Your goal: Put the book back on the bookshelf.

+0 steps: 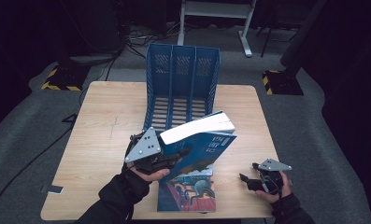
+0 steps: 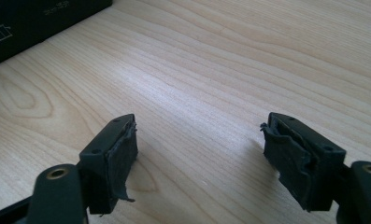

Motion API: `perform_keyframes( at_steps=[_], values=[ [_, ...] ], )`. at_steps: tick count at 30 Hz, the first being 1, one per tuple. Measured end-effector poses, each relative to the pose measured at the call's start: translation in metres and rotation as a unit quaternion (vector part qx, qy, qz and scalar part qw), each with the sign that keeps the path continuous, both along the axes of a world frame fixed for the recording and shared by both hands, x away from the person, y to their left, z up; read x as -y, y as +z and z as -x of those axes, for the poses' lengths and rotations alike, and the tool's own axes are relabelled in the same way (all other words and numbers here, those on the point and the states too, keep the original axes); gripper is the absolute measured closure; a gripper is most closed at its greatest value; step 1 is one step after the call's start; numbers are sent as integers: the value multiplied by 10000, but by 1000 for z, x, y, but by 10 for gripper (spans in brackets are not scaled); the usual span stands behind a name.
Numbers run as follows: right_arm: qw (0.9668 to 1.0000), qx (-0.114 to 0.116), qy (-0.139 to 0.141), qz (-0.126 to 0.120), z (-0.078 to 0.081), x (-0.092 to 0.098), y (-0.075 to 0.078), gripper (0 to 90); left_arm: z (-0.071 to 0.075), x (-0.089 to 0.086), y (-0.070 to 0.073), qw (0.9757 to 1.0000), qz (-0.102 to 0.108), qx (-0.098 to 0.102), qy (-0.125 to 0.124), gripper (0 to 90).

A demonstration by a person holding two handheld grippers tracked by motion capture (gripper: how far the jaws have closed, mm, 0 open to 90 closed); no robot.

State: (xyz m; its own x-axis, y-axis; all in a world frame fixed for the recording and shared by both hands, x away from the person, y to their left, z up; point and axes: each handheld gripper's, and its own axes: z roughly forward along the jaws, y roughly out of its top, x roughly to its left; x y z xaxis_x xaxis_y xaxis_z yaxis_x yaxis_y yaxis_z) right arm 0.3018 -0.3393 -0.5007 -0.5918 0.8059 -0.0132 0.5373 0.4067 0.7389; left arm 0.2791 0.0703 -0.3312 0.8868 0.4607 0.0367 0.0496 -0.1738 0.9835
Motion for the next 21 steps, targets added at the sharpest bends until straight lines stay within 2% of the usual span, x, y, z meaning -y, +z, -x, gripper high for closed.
perform_keyframes(
  at_steps=[13,21],
  values=[
    [10000,-1,-20,0,0,0,0,255,-5,1,18,9988,-215,291,317,613],
    [10000,-2,-20,-1,0,0,0,255,-11,-16,31,9977,-72,343,572,613]
  ],
)
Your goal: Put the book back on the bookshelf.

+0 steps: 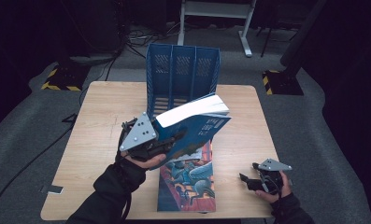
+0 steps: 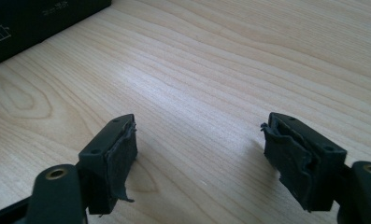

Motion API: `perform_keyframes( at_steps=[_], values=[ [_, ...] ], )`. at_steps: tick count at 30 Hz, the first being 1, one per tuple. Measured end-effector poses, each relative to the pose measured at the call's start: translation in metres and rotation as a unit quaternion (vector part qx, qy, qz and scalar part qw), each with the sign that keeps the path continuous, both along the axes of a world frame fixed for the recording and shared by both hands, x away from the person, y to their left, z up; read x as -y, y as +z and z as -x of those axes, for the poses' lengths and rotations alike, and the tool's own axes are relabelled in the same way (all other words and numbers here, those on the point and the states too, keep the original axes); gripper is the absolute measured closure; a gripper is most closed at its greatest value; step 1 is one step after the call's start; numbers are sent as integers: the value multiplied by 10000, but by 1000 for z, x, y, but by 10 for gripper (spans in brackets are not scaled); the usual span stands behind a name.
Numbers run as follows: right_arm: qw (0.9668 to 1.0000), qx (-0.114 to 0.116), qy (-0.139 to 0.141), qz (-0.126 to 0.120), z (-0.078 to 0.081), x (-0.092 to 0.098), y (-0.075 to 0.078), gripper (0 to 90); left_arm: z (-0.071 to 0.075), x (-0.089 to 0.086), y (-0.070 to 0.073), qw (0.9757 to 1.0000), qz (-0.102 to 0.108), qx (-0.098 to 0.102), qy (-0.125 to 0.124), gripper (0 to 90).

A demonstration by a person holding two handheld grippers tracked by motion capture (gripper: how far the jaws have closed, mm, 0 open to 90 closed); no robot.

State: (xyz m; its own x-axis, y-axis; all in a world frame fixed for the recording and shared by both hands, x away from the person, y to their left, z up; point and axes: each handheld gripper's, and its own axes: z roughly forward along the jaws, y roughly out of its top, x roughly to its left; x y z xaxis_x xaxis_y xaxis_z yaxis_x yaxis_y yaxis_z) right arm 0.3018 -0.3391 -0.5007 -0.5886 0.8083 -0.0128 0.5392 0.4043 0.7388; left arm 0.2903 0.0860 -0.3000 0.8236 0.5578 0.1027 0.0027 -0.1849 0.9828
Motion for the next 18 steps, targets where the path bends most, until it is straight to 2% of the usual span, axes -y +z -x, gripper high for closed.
perform_keyframes(
  at_steps=[9,18],
  values=[
    [10000,-7,-4,-2,0,0,0,255,-5,-32,18,9990,79,129,420,613],
    [10000,-7,-6,-3,0,0,0,255,-18,-59,24,9956,161,123,919,613]
  ],
)
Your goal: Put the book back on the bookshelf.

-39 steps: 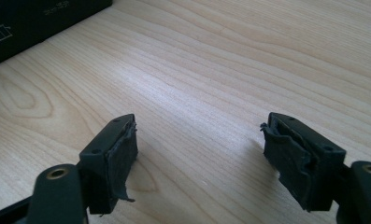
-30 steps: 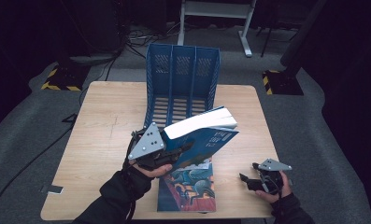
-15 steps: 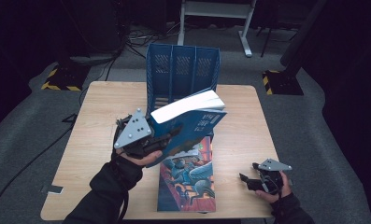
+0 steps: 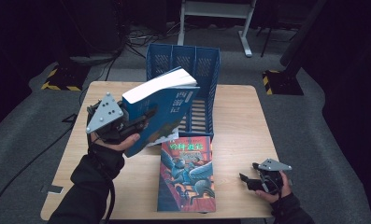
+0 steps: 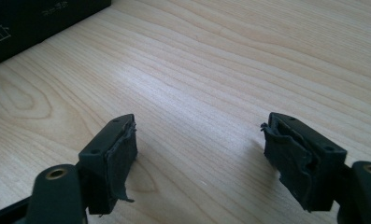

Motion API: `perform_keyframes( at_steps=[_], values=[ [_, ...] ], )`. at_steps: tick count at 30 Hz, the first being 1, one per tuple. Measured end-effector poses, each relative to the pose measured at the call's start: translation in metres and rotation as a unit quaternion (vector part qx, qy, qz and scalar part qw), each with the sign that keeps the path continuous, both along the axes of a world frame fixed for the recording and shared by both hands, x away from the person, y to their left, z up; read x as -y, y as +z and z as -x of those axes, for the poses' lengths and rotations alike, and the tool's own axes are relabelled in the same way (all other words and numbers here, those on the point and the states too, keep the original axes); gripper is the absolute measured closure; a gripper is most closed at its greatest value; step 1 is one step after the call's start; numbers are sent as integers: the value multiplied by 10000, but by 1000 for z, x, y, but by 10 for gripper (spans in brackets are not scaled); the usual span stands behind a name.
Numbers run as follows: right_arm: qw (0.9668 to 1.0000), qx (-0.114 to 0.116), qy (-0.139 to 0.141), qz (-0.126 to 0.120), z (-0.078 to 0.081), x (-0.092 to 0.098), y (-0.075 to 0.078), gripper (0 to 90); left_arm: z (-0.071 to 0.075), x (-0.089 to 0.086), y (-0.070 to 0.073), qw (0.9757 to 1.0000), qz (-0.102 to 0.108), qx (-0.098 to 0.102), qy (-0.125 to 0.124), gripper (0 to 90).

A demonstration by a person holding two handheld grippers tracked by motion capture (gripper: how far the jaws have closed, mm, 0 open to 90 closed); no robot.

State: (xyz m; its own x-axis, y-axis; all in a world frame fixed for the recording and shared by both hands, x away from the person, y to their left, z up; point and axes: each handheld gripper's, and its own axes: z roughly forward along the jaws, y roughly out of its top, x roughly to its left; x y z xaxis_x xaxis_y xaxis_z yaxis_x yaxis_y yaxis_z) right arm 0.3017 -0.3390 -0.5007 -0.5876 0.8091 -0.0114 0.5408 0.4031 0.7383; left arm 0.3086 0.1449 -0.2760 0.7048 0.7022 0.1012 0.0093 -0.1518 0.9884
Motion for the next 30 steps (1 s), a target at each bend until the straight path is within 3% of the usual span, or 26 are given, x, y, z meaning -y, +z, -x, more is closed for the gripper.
perform_keyframes(
  at_steps=[12,21,30],
  values=[
    [10000,0,1,0,0,0,0,255,-25,-20,2,9985,227,-232,451,613],
    [10000,0,2,-1,0,0,0,255,-51,-22,-1,9944,340,-458,895,613],
    [10000,-2,1,-1,0,0,0,255,-75,-10,-9,9892,330,-685,1252,613]
  ],
)
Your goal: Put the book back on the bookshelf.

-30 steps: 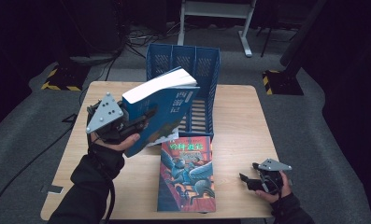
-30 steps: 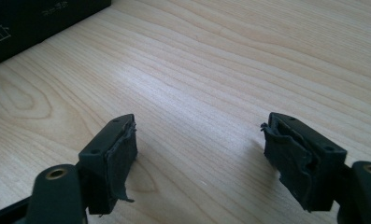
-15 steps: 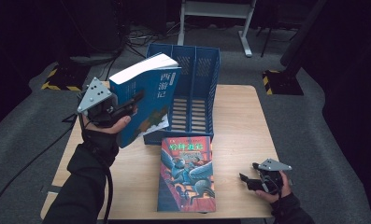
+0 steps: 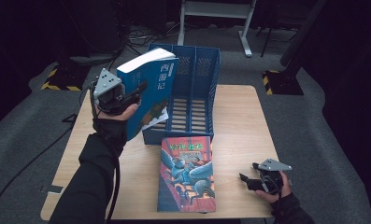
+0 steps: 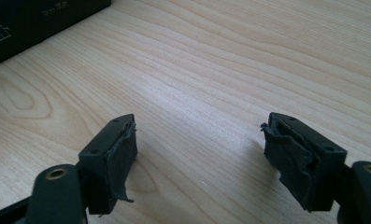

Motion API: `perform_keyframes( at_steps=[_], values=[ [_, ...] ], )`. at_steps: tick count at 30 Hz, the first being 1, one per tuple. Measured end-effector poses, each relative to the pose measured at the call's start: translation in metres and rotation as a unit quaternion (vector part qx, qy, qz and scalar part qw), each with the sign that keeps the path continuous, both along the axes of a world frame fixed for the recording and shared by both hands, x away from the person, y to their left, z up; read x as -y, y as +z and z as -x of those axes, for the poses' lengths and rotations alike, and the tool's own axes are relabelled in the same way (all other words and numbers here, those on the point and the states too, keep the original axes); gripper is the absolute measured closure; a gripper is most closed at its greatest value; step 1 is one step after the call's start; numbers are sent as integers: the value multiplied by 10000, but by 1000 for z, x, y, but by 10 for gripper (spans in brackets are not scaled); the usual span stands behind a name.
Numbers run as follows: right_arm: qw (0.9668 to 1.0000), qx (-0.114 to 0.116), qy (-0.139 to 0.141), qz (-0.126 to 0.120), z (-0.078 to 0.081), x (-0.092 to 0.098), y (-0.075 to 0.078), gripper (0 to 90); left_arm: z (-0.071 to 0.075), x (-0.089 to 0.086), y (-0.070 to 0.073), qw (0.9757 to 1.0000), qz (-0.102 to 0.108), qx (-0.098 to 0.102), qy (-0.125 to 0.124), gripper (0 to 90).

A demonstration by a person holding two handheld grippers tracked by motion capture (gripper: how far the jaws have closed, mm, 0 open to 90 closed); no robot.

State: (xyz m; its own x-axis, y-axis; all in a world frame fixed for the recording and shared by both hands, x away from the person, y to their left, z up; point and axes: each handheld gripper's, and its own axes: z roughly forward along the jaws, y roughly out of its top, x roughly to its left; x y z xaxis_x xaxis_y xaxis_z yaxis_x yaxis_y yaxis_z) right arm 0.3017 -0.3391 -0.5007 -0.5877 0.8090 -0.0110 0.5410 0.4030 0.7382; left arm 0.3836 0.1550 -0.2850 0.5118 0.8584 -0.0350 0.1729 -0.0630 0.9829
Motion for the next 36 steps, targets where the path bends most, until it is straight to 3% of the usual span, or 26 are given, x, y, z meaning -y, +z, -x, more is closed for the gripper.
perform_keyframes(
  at_steps=[7,13,23,26,31,34,36],
  values=[
    [10000,-1,-1,-1,0,0,0,255,-15,3,-8,9993,122,-119,322,613],
    [10000,-2,-2,-2,0,0,0,255,-28,7,-13,9969,315,-191,698,613],
    [10000,-1,-1,1,0,0,0,255,-50,13,-28,9940,506,-349,910,612],
    [10000,-2,-1,-1,0,0,0,255,-57,16,-30,9937,346,-355,1005,612],
    [10000,-2,-7,-2,0,0,0,255,-65,12,-28,9903,457,-433,1241,612],
    [10000,-2,-16,1,0,0,0,255,-64,12,-27,9911,417,-408,1200,612],
    [10000,-2,-17,-3,0,0,0,255,-64,15,-25,9917,220,-365,1209,612]
  ],
)
